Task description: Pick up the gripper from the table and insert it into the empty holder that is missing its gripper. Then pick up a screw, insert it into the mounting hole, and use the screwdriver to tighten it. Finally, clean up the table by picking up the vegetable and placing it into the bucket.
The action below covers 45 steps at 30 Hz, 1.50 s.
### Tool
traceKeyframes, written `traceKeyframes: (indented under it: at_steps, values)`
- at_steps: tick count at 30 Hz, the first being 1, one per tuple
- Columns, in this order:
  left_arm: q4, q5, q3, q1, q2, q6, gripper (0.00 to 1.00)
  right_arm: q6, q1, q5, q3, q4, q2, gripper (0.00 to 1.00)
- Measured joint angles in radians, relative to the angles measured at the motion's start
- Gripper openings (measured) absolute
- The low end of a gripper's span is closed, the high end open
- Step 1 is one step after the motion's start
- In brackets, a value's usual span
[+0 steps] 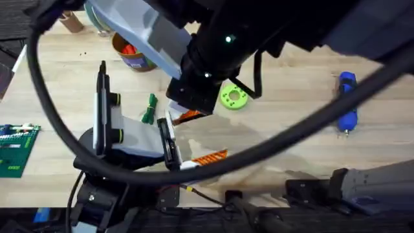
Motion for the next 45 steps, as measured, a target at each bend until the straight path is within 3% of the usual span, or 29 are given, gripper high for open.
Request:
traceKeyframes:
  at_steps: [45]
  values:
    - [0.0,-0.009,0.0,0.0,0.002,-0.019,0.993,0.003,0.0,-0.045,0.017,-0.006,0.101,0.008]
